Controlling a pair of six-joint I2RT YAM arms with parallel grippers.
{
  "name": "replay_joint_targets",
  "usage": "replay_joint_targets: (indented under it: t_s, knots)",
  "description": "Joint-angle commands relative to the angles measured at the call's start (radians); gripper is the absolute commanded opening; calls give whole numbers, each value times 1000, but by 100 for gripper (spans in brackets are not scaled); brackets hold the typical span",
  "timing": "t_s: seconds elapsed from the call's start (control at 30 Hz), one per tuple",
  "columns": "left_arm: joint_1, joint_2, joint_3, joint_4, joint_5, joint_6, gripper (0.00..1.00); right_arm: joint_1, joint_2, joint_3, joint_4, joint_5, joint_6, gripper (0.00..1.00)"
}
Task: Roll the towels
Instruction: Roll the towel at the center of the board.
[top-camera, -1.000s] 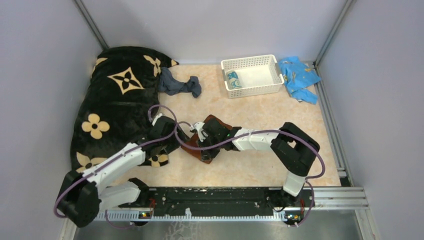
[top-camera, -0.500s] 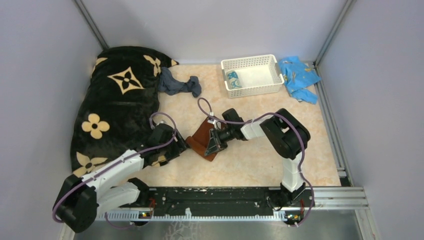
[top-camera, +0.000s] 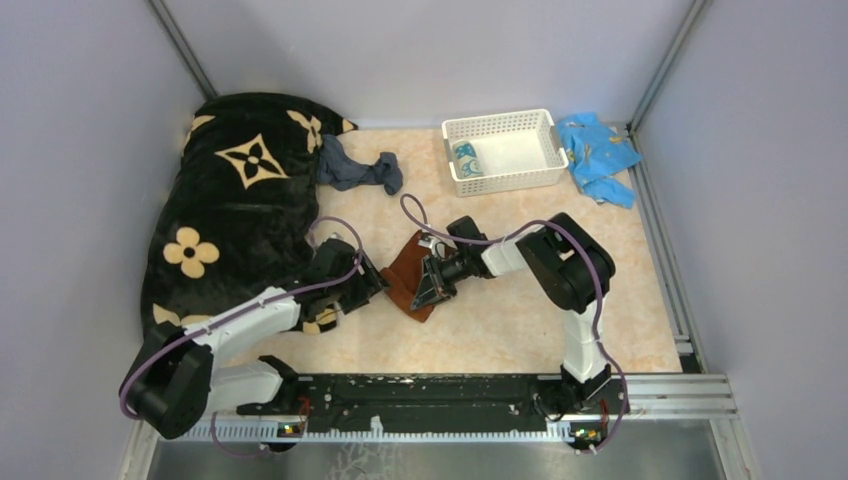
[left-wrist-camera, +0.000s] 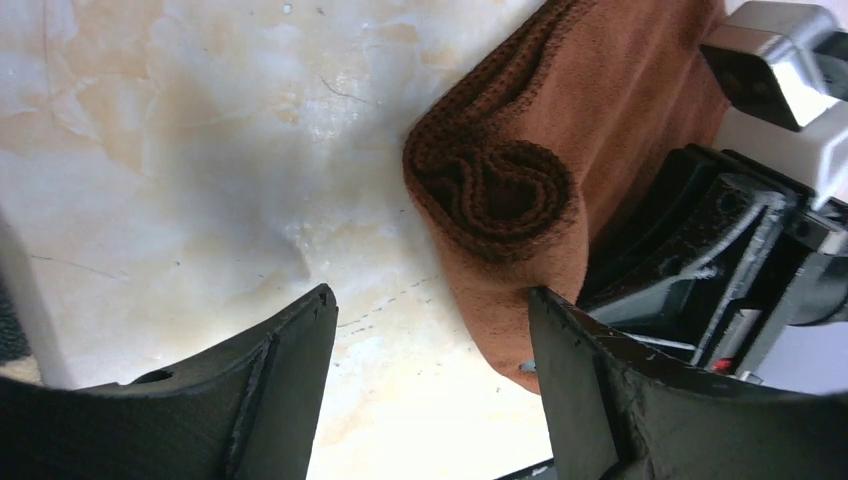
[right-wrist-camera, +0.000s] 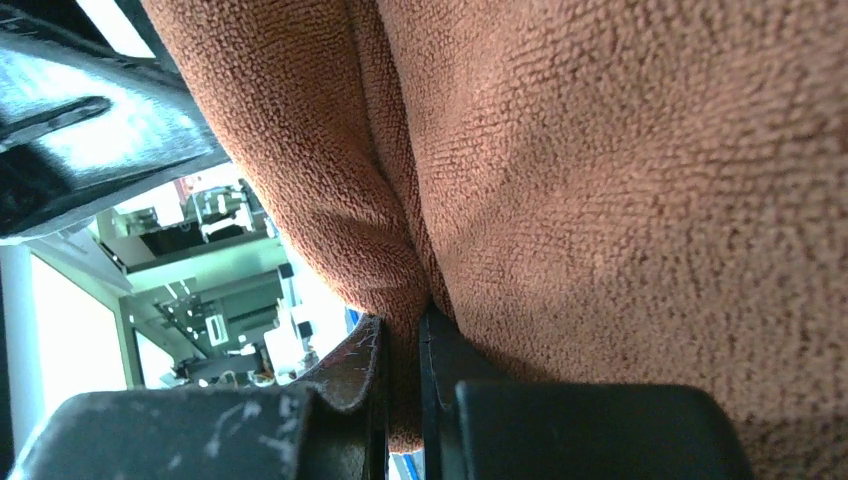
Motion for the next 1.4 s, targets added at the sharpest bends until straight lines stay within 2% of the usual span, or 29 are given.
replay_joint_targets:
  t_s: [0.0, 0.2, 0.27, 0.37, 0.53, 0.7, 0.8, 0.87, 0.93, 1.03, 1.17, 1.37]
  knots:
    - [2, -60, 14, 58, 12, -8, 76, -9, 24, 30, -28, 46, -25, 0]
    - [2, -101, -33, 160, 5, -6, 76, -9, 20, 30, -49, 61, -39, 0]
    - [2, -71, -32, 191, 4, -6, 75, -9, 21, 30, -50, 64, -40, 0]
    - [2, 4, 12, 154, -18, -8, 72, -9, 21, 31, -53, 67, -39, 0]
    - [6, 149, 85, 33, -105, -8, 60, -9, 10, 31, -62, 75, -47, 0]
    - [21, 259, 109, -21, -133, 22, 48, -9, -22, 30, -100, 110, -82, 0]
    - [28, 323, 139, -52, -114, 56, 41, -8, -58, 26, -118, 130, -110, 4]
    - [28, 355, 155, -58, -84, 78, 38, -4, -100, 22, -142, 157, -154, 10]
    - [29, 379, 170, -65, -63, 89, 34, 9, -164, 25, -191, 226, -206, 17]
    - [28, 404, 186, -79, -41, 101, 33, 37, -269, 31, -278, 354, -287, 26]
    - [28, 411, 197, -94, -12, 110, 32, 127, -434, 35, -348, 611, -403, 43]
    - [28, 414, 210, -110, 1, 121, 33, 298, -519, 42, -334, 908, -538, 52]
